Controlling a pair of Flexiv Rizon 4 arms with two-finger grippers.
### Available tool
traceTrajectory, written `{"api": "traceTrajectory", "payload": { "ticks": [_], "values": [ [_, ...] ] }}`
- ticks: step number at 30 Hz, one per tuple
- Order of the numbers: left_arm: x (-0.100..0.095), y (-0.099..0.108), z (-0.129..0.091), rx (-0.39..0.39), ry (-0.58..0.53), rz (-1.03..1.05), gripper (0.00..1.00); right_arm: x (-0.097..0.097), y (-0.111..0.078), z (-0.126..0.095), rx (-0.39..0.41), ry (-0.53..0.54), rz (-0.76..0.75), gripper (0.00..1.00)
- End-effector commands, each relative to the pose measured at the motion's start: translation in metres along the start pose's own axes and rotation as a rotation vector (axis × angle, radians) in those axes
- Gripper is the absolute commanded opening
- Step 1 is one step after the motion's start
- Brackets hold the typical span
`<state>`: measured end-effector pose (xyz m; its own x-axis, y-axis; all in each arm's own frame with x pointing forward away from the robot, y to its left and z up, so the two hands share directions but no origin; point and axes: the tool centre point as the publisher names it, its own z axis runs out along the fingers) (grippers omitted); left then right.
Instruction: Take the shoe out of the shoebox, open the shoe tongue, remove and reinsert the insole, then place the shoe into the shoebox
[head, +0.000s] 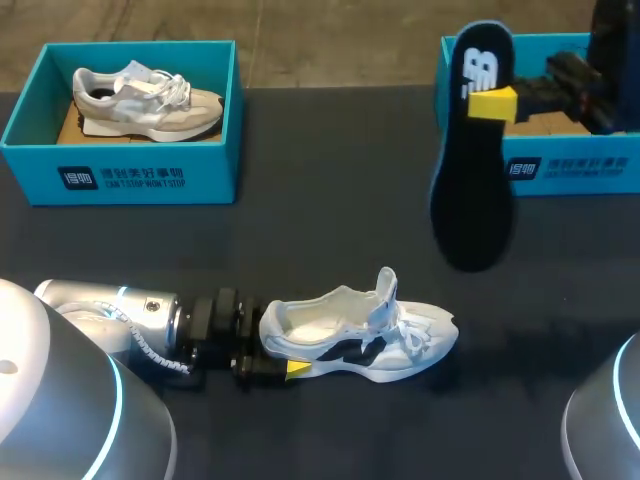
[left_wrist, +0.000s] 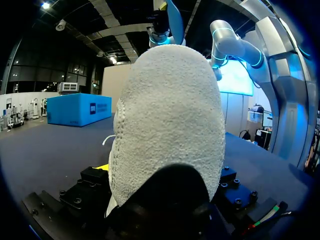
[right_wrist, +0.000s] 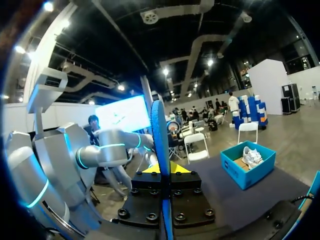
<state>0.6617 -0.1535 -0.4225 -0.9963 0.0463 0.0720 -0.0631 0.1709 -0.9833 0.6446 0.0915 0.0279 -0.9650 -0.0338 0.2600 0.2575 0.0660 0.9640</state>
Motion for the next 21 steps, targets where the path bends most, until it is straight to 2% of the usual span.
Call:
{"api": "traceTrajectory", "payload": {
  "ticks": [1, 5, 11, 17, 21],
  "values": [
    [0.001, 0.000, 0.000, 0.001, -0.001, 0.000, 0.00, 0.018, -0.002, -0.002, 0.026, -0.063, 0.001, 0.00],
    [0.001, 0.000, 0.000, 0.001, -0.001, 0.000, 0.00, 0.025, -0.009, -0.006, 0.045, -0.057, 0.024, 0.00],
    [0.001, 0.000, 0.000, 0.001, -0.001, 0.000, 0.00, 0.036, -0.017, -0.016, 0.004, -0.047, 0.058, 0.00],
    [0.001, 0.000, 0.000, 0.001, -0.001, 0.000, 0.00, 0.036, -0.030, -0.010, -0.045, -0.001, 0.082, 0.00],
    [0.001, 0.000, 0.000, 0.001, -0.001, 0.000, 0.00, 0.034, -0.037, -0.009, -0.044, -0.027, 0.135, 0.00]
  ]
}}
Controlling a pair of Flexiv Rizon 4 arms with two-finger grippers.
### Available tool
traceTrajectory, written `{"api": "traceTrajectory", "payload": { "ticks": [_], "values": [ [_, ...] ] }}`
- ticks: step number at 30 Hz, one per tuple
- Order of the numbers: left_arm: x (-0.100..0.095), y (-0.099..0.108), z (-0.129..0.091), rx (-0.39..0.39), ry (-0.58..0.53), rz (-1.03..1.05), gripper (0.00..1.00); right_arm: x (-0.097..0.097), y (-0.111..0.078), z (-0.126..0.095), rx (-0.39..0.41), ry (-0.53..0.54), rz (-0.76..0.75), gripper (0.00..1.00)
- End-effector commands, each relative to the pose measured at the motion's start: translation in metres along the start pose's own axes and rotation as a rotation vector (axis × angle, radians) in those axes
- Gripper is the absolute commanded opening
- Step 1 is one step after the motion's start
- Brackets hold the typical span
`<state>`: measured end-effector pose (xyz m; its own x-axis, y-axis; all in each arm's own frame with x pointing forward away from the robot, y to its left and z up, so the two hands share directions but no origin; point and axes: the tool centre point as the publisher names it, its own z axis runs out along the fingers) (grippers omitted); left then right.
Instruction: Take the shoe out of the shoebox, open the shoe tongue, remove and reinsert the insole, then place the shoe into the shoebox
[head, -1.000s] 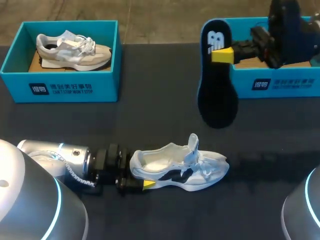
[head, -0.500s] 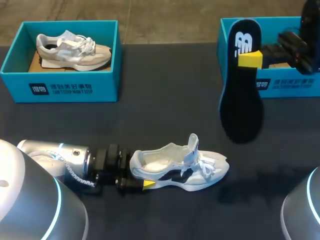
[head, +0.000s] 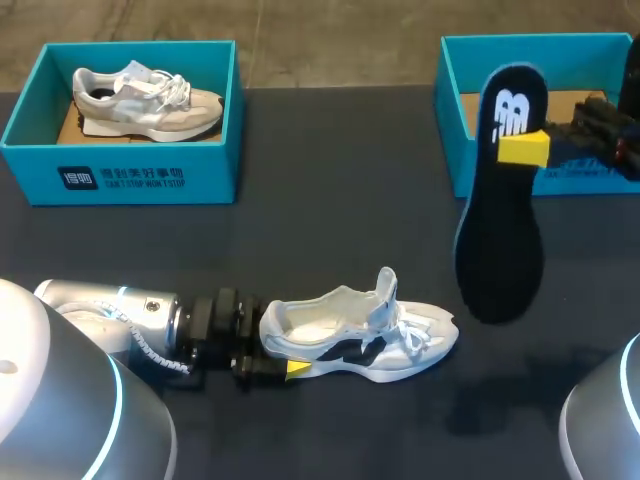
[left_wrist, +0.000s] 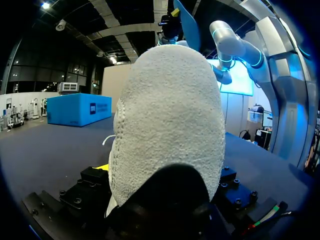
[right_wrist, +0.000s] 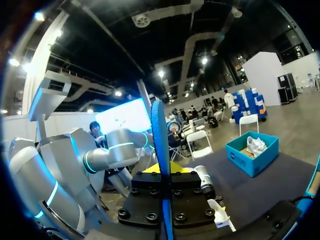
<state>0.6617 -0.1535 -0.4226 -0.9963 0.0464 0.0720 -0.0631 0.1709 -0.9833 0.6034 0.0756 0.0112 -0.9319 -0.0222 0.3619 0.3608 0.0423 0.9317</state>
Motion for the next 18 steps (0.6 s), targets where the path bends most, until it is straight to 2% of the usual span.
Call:
{"api": "traceTrajectory", "payload": {
  "ticks": [1, 11, 12, 13, 14, 15, 18],
  "values": [
    [0.0007, 0.0001, -0.0002, 0.001, -0.001, 0.000, 0.00, -0.0030, -0.0089, 0.0034, -0.018, -0.021, 0.028, 0.00],
    [0.0014, -0.0001, -0.0010, -0.003, 0.007, 0.012, 0.00, -0.0030, -0.0089, 0.0034, -0.018, -0.021, 0.028, 0.00],
    [0.0018, -0.0008, -0.0017, 0.002, 0.009, 0.007, 0.03, -0.0030, -0.0089, 0.0034, -0.018, -0.021, 0.028, 0.00],
    [0.0018, -0.0010, -0.0022, 0.002, 0.011, 0.007, 0.20, -0.0030, -0.0089, 0.0034, -0.018, -0.021, 0.028, 0.00],
    [0.0024, -0.0012, -0.0031, 0.001, 0.013, 0.008, 0.84, -0.0030, -0.0089, 0.0034, -0.018, -0.021, 0.028, 0.00],
    [0.0028, -0.0015, -0.0039, 0.002, 0.017, 0.008, 1.00, -0.0030, -0.0089, 0.0034, -0.018, -0.021, 0.028, 0.00],
    [0.0033, -0.0026, -0.0057, 0.003, 0.017, 0.014, 1.00, -0.0030, -0.0089, 0.0034, -0.018, -0.021, 0.028, 0.00]
  ]
}}
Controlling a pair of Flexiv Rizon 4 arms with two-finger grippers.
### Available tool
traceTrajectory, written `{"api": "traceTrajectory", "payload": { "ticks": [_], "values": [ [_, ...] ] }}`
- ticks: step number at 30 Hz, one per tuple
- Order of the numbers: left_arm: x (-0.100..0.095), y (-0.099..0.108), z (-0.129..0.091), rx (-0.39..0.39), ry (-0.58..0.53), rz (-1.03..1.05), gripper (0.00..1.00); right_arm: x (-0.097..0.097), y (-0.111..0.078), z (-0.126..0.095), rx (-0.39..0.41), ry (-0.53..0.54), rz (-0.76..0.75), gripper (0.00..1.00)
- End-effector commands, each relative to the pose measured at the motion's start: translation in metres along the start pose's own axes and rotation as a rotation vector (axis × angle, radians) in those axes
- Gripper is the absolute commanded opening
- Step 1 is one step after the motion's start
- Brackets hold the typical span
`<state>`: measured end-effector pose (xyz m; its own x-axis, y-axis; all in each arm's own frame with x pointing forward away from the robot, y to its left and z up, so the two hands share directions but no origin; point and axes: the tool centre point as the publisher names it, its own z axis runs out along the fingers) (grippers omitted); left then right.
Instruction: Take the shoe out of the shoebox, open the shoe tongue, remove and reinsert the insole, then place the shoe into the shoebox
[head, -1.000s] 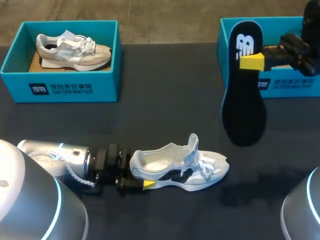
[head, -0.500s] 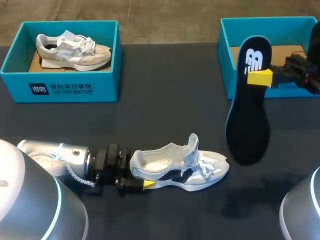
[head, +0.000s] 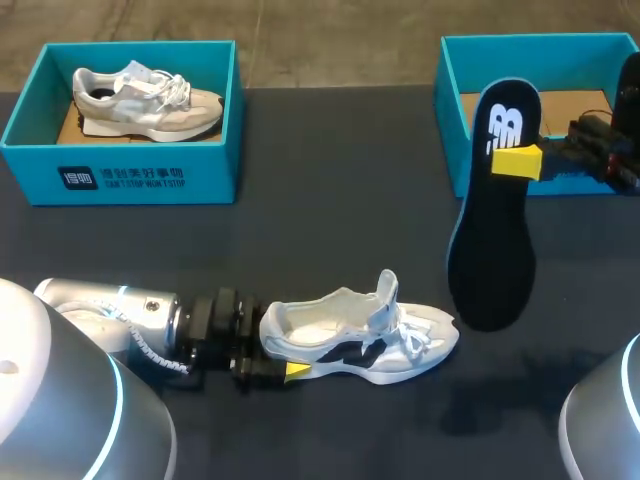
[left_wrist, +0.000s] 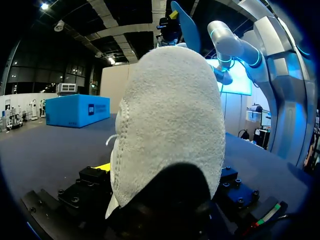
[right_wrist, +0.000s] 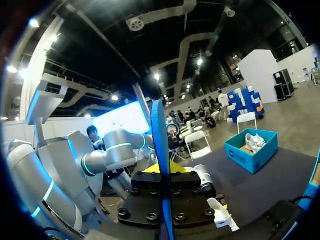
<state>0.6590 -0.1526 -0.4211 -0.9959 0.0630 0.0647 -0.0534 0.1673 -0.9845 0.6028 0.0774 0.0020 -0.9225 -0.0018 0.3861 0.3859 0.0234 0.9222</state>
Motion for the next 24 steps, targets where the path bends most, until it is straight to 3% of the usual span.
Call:
{"api": "traceTrajectory", "payload": {
  "ticks": [1, 9, 15, 24],
  "values": [
    [0.001, -0.002, -0.005, 0.001, 0.001, 0.005, 1.00, 0.000, 0.000, 0.001, 0.001, -0.001, 0.001, 0.00],
    [0.001, -0.004, -0.007, -0.023, -0.001, 0.023, 1.00, 0.000, 0.000, 0.001, 0.001, -0.001, 0.001, 0.00],
    [-0.002, -0.005, -0.010, -0.123, -0.026, 0.035, 1.00, 0.000, 0.000, 0.001, 0.001, -0.001, 0.001, 0.00],
    [-0.006, -0.007, -0.017, -0.188, -0.002, 0.043, 1.00, 0.000, 0.000, 0.001, 0.001, -0.001, 0.001, 0.00]
  ]
}}
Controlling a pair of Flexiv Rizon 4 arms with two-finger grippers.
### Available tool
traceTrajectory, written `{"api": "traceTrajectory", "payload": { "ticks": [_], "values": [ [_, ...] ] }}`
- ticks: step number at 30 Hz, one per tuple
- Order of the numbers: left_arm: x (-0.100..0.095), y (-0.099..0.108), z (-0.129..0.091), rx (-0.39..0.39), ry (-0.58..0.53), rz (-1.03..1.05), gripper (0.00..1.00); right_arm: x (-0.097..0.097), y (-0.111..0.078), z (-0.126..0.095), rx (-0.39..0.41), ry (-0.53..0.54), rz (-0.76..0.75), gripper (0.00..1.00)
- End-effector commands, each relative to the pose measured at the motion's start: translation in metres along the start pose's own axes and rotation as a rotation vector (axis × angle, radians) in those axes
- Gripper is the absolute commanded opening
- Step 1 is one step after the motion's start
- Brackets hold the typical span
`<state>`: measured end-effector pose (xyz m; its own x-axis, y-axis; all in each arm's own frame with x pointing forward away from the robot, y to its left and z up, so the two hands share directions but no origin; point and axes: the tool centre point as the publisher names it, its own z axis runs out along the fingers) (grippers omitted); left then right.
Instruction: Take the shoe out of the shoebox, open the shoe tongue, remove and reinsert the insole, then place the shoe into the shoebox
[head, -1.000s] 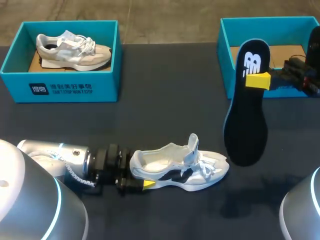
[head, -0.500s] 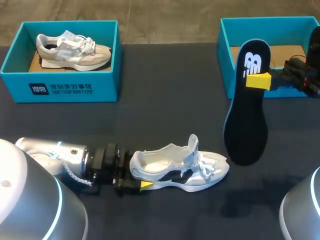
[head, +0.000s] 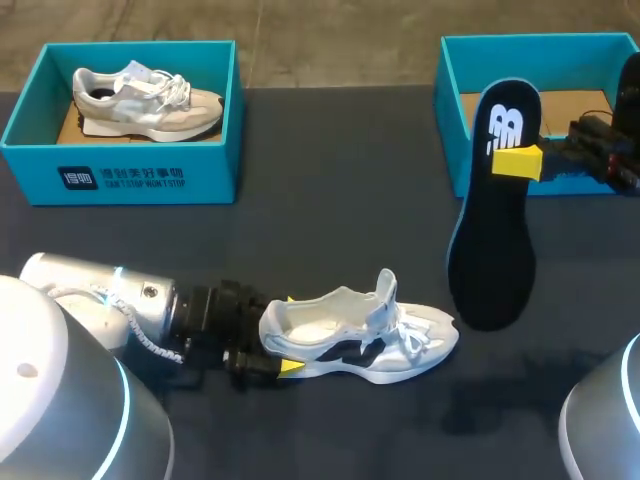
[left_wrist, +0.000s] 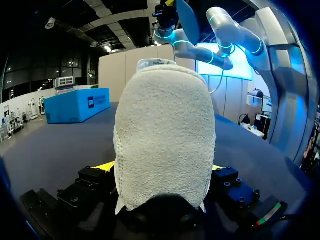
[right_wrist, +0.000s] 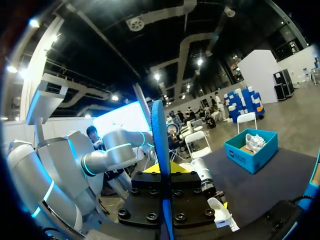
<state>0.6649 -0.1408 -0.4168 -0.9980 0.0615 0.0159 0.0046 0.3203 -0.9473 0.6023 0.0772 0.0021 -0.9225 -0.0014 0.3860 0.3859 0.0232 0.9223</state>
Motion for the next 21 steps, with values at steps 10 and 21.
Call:
{"api": "traceTrajectory", "payload": {
  "ticks": [10, 21],
  "values": [
    [-0.001, -0.006, -0.023, -0.129, 0.039, -0.020, 1.00, -0.001, 0.000, 0.001, 0.001, -0.001, 0.001, 0.00],
    [0.010, -0.017, -0.051, -0.353, 0.048, 0.002, 1.00, -0.001, 0.000, 0.001, 0.001, -0.001, 0.001, 0.00]
  ]
}}
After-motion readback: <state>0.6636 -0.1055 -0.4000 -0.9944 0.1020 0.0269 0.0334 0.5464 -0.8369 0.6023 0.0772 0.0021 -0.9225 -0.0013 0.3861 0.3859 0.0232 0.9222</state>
